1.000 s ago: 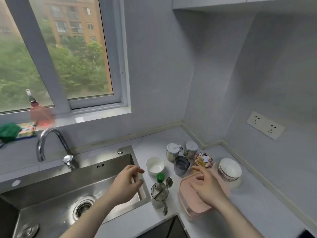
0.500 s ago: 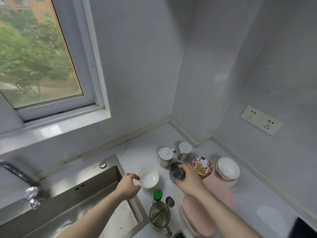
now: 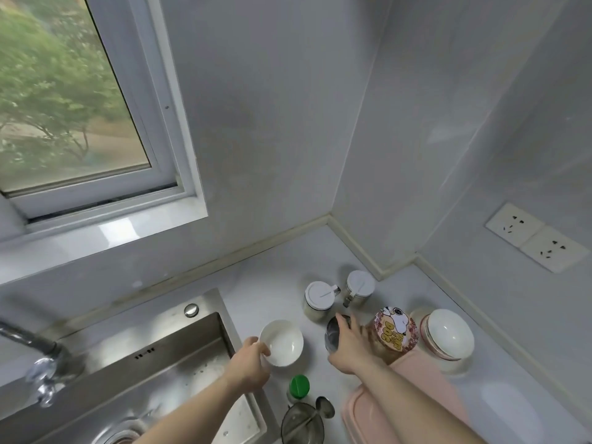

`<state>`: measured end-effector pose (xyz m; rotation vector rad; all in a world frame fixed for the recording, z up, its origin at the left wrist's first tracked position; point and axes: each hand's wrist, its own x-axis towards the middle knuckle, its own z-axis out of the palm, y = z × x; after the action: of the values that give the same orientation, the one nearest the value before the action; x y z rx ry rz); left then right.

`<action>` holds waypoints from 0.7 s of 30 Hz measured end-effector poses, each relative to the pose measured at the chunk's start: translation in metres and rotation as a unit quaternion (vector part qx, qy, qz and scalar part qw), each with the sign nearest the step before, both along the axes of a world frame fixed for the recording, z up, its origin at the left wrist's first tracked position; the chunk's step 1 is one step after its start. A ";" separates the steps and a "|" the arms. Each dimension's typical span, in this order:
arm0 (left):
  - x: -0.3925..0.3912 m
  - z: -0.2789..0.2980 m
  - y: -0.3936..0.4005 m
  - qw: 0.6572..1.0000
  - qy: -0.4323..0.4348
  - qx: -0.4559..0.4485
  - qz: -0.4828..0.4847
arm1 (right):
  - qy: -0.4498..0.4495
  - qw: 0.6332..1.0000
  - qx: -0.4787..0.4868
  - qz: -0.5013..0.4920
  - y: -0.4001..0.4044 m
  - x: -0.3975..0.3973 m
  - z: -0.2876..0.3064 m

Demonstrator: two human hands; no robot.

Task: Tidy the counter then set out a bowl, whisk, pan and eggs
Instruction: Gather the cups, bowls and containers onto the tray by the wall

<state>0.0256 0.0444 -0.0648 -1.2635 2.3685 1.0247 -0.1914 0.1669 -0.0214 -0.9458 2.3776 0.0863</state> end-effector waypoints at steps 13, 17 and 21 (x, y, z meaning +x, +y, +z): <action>0.006 0.018 -0.002 0.990 0.085 -0.107 0.042 | -0.015 0.997 -0.064 0.029 -0.001 -0.003 0.027; 0.026 0.064 -0.001 0.975 0.166 -0.141 0.047 | -0.022 0.983 -0.180 -0.013 0.019 0.008 0.076; 0.042 0.118 0.010 0.959 0.218 -0.181 0.007 | 0.000 0.953 -0.296 -0.065 0.062 0.028 0.130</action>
<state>0.0681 0.0543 0.0531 -1.2730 2.9996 0.9877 -0.1638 0.2287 0.1085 -1.0355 2.5004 -0.7144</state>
